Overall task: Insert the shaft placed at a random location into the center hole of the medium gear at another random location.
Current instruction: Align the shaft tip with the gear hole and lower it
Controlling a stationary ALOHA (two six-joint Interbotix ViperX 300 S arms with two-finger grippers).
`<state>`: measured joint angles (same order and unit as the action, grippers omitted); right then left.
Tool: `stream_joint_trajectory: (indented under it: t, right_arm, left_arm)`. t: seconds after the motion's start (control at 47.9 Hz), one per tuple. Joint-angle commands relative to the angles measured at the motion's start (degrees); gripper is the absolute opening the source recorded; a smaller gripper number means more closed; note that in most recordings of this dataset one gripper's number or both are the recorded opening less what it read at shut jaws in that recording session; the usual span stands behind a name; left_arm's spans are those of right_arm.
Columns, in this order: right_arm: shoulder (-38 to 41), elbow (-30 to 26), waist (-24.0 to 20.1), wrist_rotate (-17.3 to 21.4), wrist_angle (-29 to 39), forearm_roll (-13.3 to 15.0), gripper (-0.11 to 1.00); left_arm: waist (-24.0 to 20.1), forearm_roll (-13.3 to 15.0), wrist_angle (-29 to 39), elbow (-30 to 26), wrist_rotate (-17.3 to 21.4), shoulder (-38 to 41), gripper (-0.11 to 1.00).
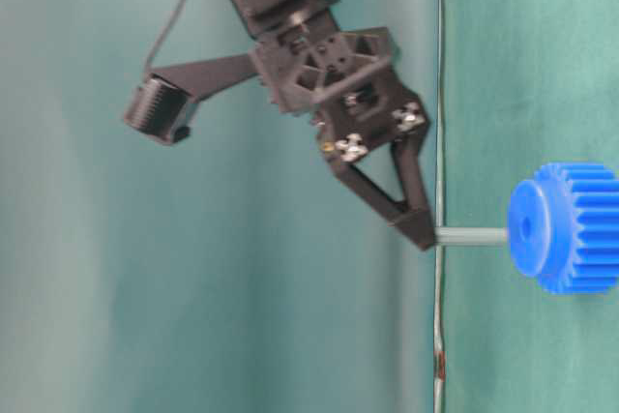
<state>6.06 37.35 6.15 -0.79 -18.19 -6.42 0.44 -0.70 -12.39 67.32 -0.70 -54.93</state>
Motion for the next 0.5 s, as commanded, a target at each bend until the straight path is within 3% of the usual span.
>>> stream_joint_trajectory:
  t: [0.0,0.48]
  right_arm:
    - [-1.93,-0.62,0.09,-0.62,-0.97,0.09,0.14]
    - [0.35,0.00,0.18,-0.53,-2.72,-0.09,0.14]
  left_arm:
    - [0.00,-0.09,-0.35,-1.32,0.00,0.44,0.00]
    - [0.09,-0.09,-0.26,-1.32,0.00,0.44,0.00]
